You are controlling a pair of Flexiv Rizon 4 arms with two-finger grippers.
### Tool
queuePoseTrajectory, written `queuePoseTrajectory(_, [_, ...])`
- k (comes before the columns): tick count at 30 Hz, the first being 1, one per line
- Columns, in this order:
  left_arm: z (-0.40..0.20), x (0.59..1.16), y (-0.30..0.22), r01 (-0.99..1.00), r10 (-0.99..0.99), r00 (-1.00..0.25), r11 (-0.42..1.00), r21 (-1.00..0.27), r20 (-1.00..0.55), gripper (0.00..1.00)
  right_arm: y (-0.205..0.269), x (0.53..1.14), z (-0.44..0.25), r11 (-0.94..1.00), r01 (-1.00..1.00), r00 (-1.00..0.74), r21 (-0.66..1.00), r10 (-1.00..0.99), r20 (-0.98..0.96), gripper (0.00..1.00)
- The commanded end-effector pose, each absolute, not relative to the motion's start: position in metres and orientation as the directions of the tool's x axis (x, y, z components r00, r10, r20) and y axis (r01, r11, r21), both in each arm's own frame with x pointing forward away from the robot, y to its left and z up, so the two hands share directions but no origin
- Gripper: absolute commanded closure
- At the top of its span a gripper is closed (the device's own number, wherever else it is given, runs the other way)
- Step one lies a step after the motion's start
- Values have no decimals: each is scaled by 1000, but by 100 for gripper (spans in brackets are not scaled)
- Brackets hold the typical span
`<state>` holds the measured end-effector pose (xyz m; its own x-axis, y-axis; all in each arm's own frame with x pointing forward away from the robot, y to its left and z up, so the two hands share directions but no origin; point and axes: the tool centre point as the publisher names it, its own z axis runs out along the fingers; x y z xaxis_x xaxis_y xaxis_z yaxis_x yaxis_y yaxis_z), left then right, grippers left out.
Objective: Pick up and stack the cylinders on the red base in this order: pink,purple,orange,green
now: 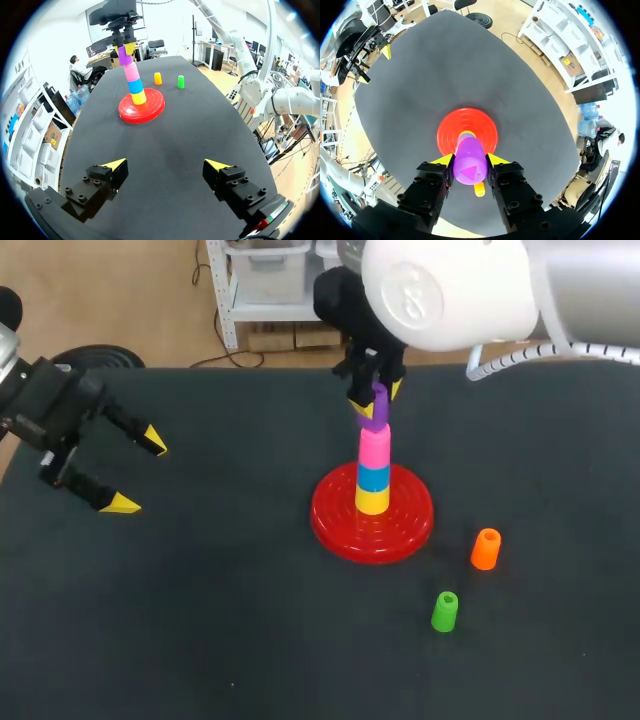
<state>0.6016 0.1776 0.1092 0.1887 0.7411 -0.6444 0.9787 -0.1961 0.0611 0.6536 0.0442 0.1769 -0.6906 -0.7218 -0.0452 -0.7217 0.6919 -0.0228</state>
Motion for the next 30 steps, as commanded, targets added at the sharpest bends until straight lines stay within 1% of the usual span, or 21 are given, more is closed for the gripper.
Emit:
queuePoseTrajectory(1, [109, 601, 178, 979, 741, 190, -196, 63, -645, 0, 42, 648, 179, 691, -722, -689, -30, -723, -51, 100])
queuePoseTrajectory(15, [109, 601, 178, 979, 741, 190, -196, 63, -645, 0, 43, 654, 167, 691, -723, -691, -12, -723, -25, 100])
queuePoseTrajectory(30, [109, 601, 178, 979, 741, 190, -196, 63, -645, 0, 40, 643, 173, 690, -724, -689, -29, -724, -33, 100])
